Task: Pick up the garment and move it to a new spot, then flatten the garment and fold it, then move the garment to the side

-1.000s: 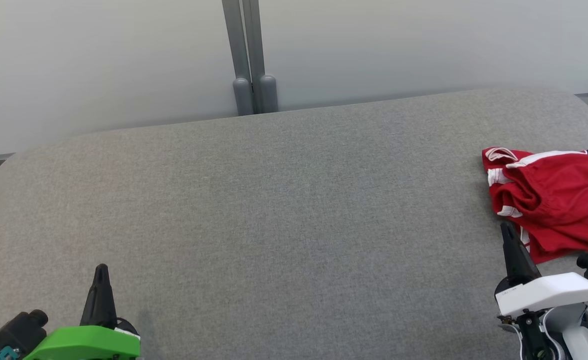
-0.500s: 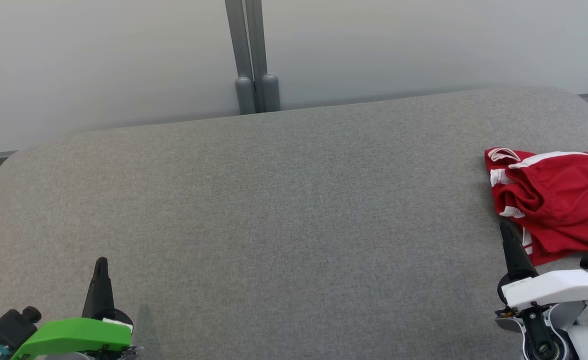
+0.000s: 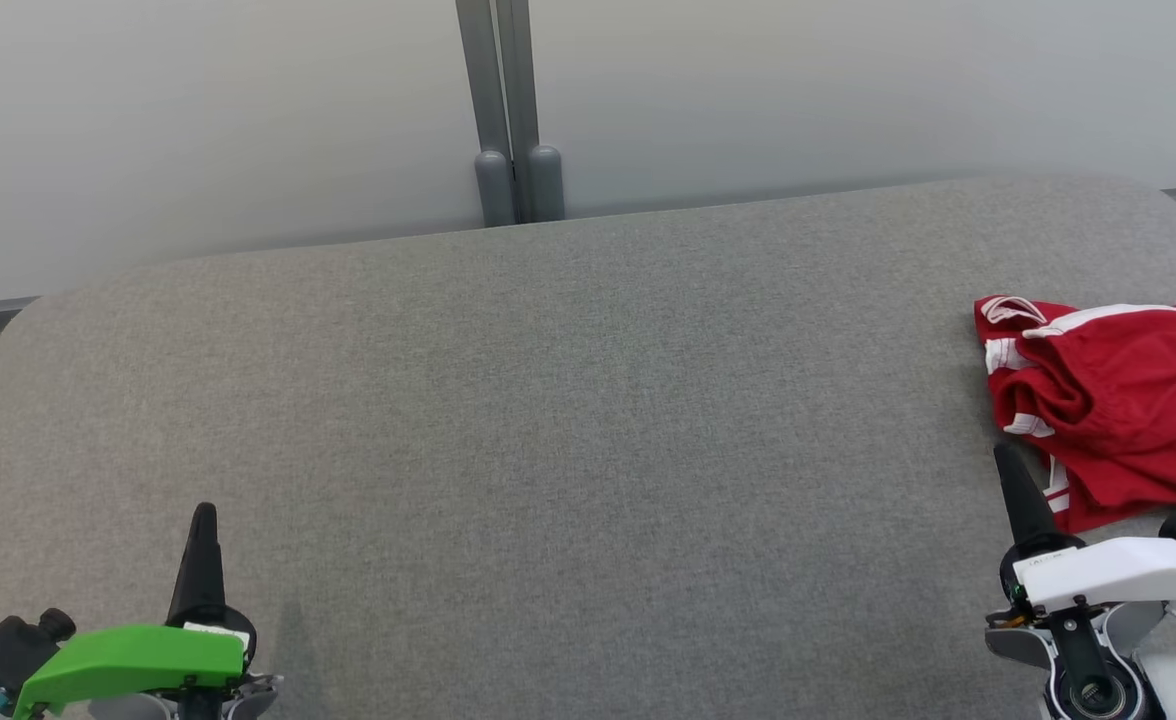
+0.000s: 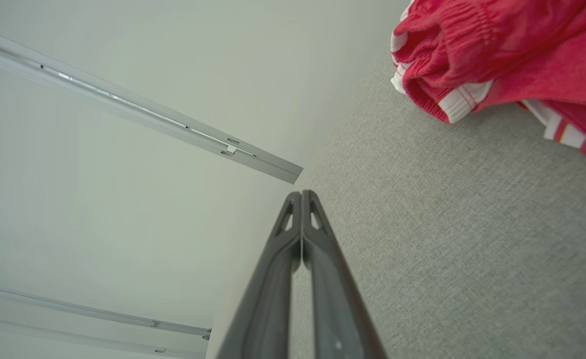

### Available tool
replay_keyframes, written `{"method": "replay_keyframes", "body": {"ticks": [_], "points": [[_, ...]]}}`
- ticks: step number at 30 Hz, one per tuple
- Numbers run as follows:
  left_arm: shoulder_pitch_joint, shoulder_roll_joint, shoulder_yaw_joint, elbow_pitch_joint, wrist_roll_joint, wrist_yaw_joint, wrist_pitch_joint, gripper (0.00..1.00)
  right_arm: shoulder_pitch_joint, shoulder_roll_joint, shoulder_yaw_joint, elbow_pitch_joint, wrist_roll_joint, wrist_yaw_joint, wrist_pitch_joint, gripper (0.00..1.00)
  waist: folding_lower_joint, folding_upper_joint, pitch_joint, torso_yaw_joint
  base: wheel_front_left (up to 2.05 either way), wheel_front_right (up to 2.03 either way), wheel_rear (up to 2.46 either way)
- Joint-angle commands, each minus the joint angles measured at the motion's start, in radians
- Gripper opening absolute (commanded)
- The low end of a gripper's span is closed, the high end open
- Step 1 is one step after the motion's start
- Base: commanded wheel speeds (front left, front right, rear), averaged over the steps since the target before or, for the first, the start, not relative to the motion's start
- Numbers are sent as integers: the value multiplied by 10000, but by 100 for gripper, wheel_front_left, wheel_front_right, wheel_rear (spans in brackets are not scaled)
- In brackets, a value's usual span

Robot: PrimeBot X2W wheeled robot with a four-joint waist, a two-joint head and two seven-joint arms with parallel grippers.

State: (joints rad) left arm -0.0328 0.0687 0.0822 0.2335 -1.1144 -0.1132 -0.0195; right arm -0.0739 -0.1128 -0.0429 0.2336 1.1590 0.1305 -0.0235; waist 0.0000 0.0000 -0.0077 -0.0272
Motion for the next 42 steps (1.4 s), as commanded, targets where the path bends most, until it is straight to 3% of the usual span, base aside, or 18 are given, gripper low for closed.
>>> {"method": "replay_keyframes", "body": {"ticks": [1,42], "points": [[-264,-2,55,-58,-253,-32,57,0,-236,-19,-81,-54,249,5,71,0,0,0,2,6,0,0,0],[-670,-131,267,75,-3645,-153,992,0,-362,456,-557,66,3316,4,1029,0,0,0,71,180,0,0,0]]}}
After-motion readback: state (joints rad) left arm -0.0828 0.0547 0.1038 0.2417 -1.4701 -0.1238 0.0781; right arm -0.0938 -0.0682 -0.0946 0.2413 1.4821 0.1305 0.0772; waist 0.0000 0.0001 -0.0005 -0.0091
